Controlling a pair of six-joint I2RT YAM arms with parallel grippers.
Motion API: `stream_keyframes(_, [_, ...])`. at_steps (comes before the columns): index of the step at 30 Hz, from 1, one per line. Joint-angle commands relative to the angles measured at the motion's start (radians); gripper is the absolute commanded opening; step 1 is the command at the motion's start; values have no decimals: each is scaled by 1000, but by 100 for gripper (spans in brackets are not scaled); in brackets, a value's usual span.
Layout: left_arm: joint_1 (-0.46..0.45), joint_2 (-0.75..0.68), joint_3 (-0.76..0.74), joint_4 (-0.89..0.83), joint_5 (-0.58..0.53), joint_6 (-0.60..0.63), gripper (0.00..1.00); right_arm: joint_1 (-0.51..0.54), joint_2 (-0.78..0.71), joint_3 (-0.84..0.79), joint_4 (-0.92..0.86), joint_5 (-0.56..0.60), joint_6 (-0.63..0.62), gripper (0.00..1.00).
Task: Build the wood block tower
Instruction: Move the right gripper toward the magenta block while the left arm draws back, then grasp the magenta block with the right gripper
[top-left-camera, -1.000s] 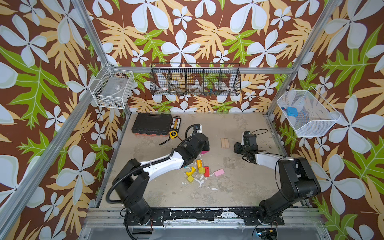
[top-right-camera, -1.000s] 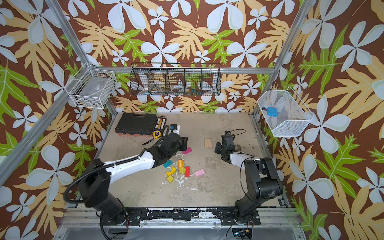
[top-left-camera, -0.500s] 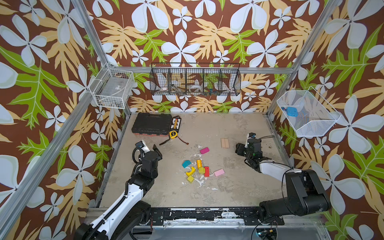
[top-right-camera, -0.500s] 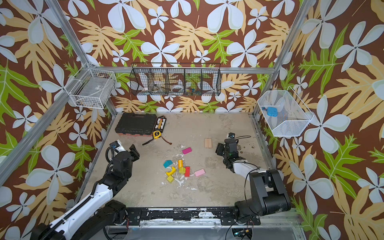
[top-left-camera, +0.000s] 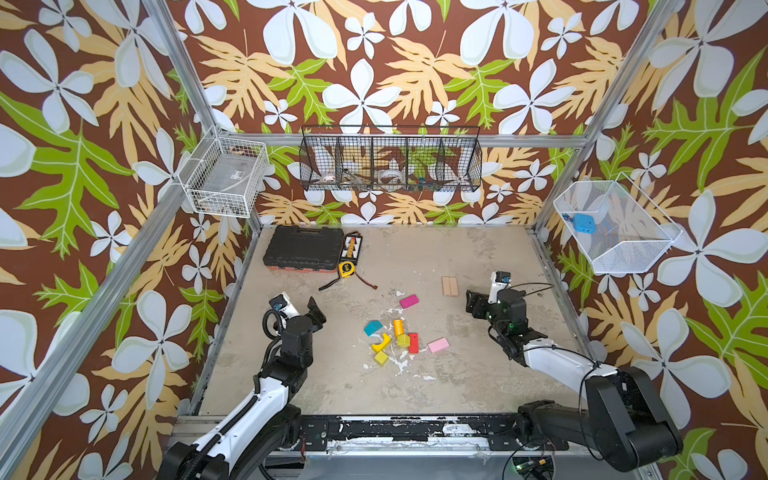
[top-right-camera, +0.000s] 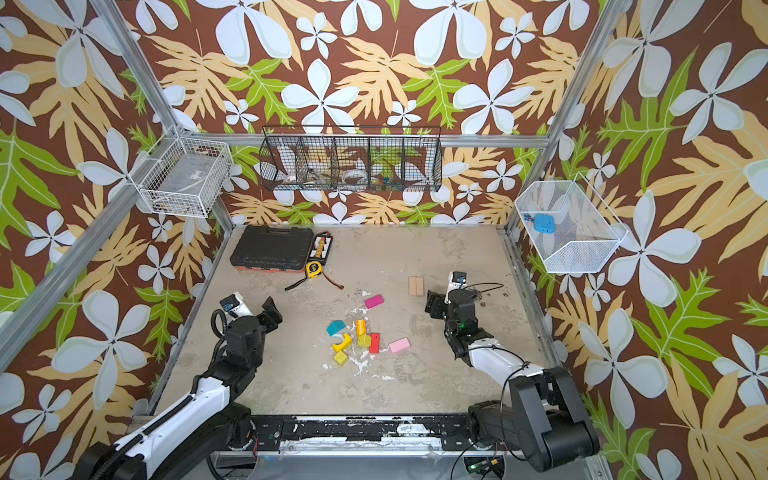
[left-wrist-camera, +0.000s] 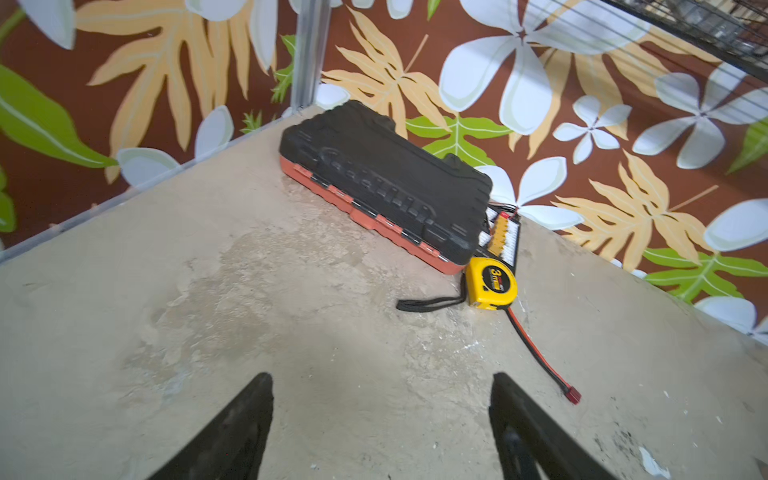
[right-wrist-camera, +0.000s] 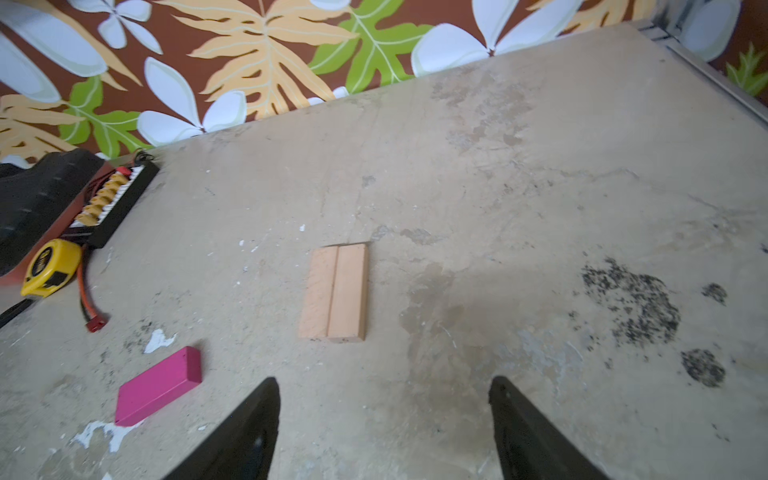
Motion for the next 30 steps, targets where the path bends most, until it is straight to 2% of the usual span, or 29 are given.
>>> stream_keyframes(1, [1,26,-5,133,163,65,83,67,-24,4,31,22,-73,80])
stream_keyframes(6, [2,28,-15,165,243,83,85,208,-33,86,-79,-13,-119,82])
stream_keyframes(11, [2,-33,-54,187,276,92,87,309,76,225,-237,7,-96,82])
stream_keyframes(14, [1,-62,-77,209,325,105,90,323,198,320,-303,-30,-82,82])
stream_keyframes(17, [0,-54,-74,221,329,108,90,334,309,396,-324,-59,-101,82])
stream_keyframes(23, [1,2,-42,203,323,110,89,362,448,488,-348,-52,-131,82])
stream_keyframes(30, [1,-27,-55,202,302,105,89,365,596,610,-416,-8,-162,83])
